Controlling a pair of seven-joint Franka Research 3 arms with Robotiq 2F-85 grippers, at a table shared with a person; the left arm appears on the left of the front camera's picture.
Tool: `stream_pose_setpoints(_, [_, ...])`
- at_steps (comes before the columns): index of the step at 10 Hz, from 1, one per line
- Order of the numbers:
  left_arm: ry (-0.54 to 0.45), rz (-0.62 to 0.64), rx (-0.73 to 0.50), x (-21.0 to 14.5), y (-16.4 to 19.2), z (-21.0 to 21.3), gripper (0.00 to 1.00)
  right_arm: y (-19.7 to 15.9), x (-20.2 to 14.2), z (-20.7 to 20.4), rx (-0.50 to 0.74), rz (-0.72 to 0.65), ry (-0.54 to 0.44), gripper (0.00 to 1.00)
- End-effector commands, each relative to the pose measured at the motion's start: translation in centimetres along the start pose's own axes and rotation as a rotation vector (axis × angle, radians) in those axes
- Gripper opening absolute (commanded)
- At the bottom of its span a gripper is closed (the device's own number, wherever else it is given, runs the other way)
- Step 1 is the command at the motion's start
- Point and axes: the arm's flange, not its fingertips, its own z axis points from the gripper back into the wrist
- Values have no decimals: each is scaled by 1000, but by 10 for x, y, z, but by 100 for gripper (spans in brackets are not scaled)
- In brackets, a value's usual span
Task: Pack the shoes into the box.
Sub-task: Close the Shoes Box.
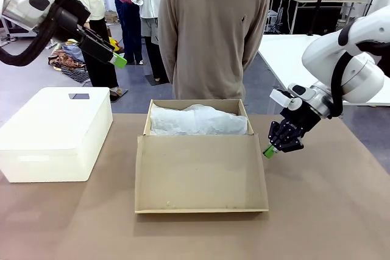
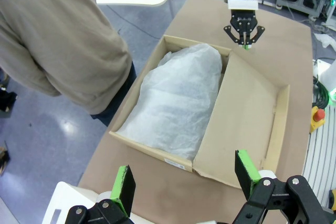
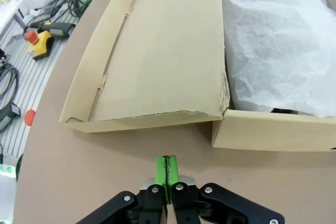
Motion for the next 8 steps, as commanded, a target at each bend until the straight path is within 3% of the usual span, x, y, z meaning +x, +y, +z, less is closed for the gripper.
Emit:
stream_pose_setpoints(1, [-19,-15,-15,-4,1,-1,100,-1,-8,-10,-20,40,-12,0])
stream_pose_setpoints(8, [-19,-15,-15,-4,1,-1,100,-5,-14,-30,22,42,-29,0])
